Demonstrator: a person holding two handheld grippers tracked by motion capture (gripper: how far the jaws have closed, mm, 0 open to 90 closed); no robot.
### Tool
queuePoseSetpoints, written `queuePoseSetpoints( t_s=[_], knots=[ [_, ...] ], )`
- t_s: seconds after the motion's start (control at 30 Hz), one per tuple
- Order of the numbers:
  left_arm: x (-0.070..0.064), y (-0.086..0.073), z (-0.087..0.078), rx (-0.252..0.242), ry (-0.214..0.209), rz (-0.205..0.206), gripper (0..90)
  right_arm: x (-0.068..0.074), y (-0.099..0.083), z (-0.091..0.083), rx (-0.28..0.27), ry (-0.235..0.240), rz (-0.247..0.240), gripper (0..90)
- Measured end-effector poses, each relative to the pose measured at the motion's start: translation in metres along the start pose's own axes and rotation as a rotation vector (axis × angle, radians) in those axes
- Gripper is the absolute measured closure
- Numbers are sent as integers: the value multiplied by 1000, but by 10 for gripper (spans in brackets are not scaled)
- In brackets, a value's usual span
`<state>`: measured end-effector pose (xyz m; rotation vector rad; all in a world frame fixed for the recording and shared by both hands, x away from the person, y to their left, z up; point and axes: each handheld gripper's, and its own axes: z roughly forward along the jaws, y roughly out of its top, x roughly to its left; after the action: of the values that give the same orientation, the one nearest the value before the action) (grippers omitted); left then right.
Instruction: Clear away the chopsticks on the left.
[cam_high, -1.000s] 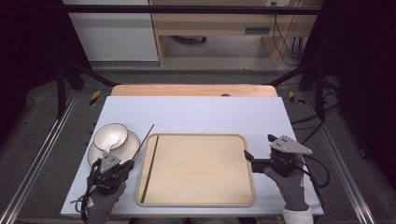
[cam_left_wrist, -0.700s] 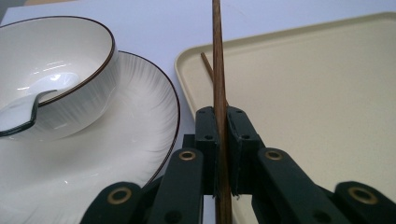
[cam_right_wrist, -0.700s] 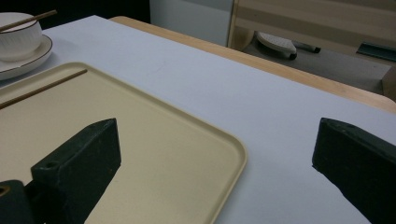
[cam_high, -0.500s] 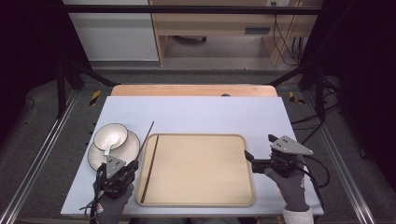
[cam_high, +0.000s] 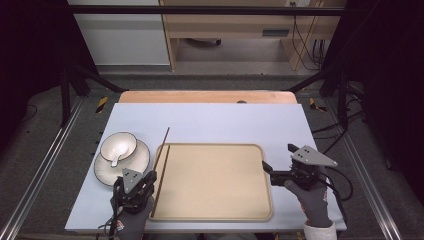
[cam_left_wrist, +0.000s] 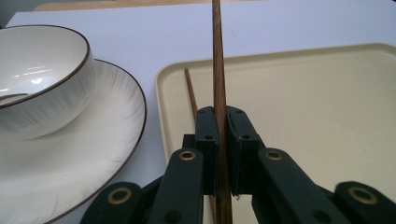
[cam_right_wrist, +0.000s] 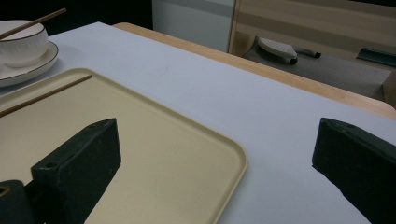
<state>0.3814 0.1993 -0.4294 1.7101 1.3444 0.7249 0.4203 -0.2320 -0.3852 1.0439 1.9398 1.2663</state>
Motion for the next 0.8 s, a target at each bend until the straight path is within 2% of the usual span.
queuePoseSetpoints(
  t_s=[0.1, 0.17, 0.37, 0.6, 0.8],
  knots=[
    [-5, -3, 3, -4, 4, -10, 840, 0, 0, -1, -4, -1, 3, 14],
    [-8, -6, 5, -16, -7, -36, 840, -1, 1, -2, -6, -3, 3, 14],
    [-18, -15, 13, -15, -13, -47, 840, 0, 0, 0, 2, -1, -1, 14],
    [-22, -27, 26, 20, -11, -48, 840, 1, -1, 3, 10, 3, -6, 13],
    [-25, -33, 34, 65, -13, -27, 840, 1, -1, 3, 12, 2, -9, 14]
  ],
)
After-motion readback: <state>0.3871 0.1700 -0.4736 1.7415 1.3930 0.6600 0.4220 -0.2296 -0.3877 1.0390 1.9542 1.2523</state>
